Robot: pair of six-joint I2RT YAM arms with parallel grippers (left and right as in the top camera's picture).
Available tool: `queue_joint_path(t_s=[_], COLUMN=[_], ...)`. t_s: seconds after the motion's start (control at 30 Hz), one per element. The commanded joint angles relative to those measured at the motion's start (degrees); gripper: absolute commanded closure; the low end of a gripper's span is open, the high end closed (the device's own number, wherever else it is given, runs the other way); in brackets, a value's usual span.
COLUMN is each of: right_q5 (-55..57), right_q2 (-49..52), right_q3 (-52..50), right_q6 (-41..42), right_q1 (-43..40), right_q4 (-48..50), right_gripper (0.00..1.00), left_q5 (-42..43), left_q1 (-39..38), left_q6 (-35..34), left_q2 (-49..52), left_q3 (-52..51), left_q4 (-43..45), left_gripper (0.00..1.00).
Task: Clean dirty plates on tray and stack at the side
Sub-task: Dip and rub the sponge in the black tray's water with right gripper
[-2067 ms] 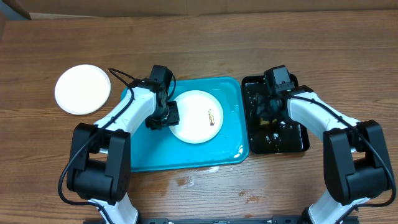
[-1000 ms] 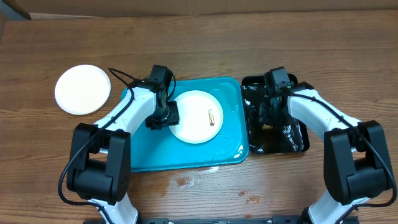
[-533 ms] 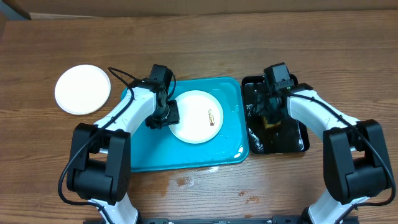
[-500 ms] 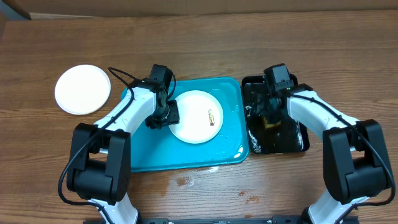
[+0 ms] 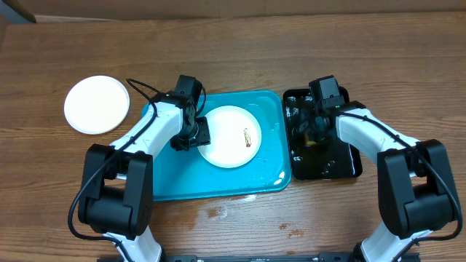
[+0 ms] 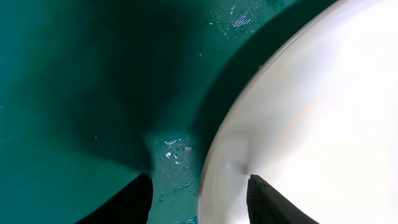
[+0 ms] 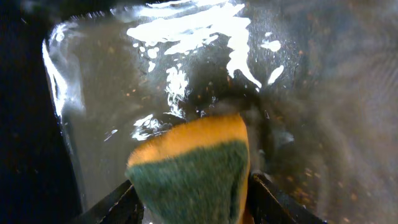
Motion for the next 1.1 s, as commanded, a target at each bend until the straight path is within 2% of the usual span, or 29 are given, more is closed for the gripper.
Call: queue_joint_path(t_s=[0.0,0.03,0.13,0.17,0.2,0.27,0.3,0.6,0.73,0.93,1.07], right_q5=[-0.3,-0.4,-0.3,-0.3,-0.4,-0.8,-1.0,-1.0,-1.0,-2.0,-0.2], right_q2=[0.6,0.6,0.6,0.6,0.6,0.3,-0.1,-8.4,-11.1,-10.1,-10.0], right_q3=[-0.9,-1.2,-2.0,-2.0,-1.9,-0.5,1.0,17.0,17.4,16.7,16.0], right_q6=[0.5,0.6,1.6,1.6,1.6,1.6,1.6,1.6,1.6,1.6,4.9], right_q1=[-0.1,-0.1,0.0,0.0,0.0,0.0,-0.1,-0.1,-0.1,-0.1,-0.1], right_q4=[-2.1,-2.2,-1.0,-0.6,-0.2,-0.9,-2.7,-26.6,-27.4,-29.1,-28.2], right_gripper=[0.46,0.49,0.86,0.94,0.96,0.96,0.96,0.96,0.96,0.96,0.96], left_q5=[-1.0,-1.3,-1.6,-1.6,-1.6,-1.6,-1.6,-1.6,-1.0,-1.0,-1.0], left_q1=[0.3,0.3,0.3,0.3,0.3,0.3,0.3,0.3,0.3,0.3,0.3], left_q6=[-0.2,-0.2,-0.2,-0.2,-0.2,-0.2,-0.1,-0.1,-0.2,-0.2,-0.7], left_q2=[0.4,0.5,0.8,0.9,1.0,1.0,1.0,1.0,1.0,1.0,1.0], left_q3=[0.7,0.7,0.6,0.6,0.6,0.6,0.6,0.6,0.7,0.7,0.7], left_q4=[0.1,0.1,0.7,1.0,1.2,1.4,1.5,1.3,1.3,1.5,1.8], left_gripper=[0.49,0.49,0.56,0.62,0.71,0.9,0.96,0.96,0.96,0.96,0.96])
